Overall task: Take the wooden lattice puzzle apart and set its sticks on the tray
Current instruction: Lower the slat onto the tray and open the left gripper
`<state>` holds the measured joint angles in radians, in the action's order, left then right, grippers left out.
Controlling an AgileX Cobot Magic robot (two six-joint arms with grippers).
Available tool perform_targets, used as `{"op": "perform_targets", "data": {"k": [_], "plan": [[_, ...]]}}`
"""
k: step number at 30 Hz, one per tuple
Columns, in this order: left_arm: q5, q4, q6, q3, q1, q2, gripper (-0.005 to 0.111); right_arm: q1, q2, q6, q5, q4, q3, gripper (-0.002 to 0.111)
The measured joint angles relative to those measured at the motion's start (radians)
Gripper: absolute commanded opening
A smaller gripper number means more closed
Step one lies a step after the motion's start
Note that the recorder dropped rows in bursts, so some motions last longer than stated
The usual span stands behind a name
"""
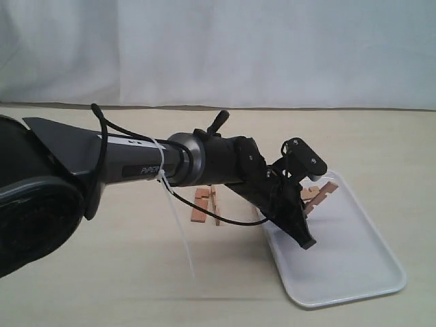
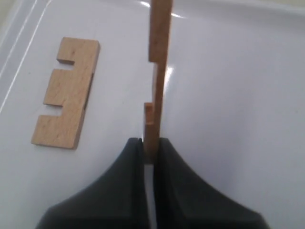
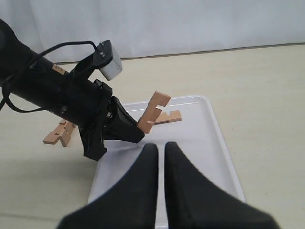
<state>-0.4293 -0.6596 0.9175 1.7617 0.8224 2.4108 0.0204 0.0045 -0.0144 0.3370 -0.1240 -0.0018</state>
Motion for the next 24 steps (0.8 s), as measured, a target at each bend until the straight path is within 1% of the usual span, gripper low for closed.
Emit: {"op": "perform_targets", "data": {"k": [2, 4, 6, 9, 10, 12, 16, 19, 22, 24], "plan": [[0.000, 0.000, 0.000, 0.000, 0.002, 0.007, 0.009, 0.000, 0.000, 0.000, 0.000, 0.000, 0.000, 0.005], [0.000, 0.000, 0.000, 0.000, 0.002, 0.013, 0.022, 0.000, 0.000, 0.000, 0.000, 0.000, 0.000, 0.005], [0.000, 0.000, 0.000, 0.000, 0.002, 0.013, 0.037, 0.000, 0.000, 0.000, 0.000, 0.000, 0.000, 0.005], [0.000, 0.000, -0.002, 0.000, 0.002, 0.013, 0.054, 0.000, 0.000, 0.000, 0.000, 0.000, 0.000, 0.005], [0.000, 0.000, -0.002, 0.000, 0.002, 0.013, 0.057, 0.000, 0.000, 0.000, 0.000, 0.000, 0.000, 0.005], [-0.002, 0.000, -0.002, 0.000, 0.002, 0.013, 0.060, 0.000, 0.000, 0.000, 0.000, 0.000, 0.000, 0.005], [-0.024, 0.000, -0.002, 0.000, 0.002, -0.024, 0.059, 0.000, 0.000, 0.000, 0.000, 0.000, 0.000, 0.005], [-0.049, 0.000, -0.007, 0.000, 0.002, -0.085, 0.059, 0.000, 0.000, 0.000, 0.000, 0.000, 0.000, 0.005], [-0.081, 0.037, -0.068, 0.000, -0.008, -0.158, 0.059, 0.000, 0.000, 0.000, 0.000, 0.000, 0.000, 0.005], [-0.111, 0.102, -0.147, 0.001, -0.019, -0.203, 0.058, 0.000, 0.000, 0.000, 0.000, 0.000, 0.000, 0.005]]}}
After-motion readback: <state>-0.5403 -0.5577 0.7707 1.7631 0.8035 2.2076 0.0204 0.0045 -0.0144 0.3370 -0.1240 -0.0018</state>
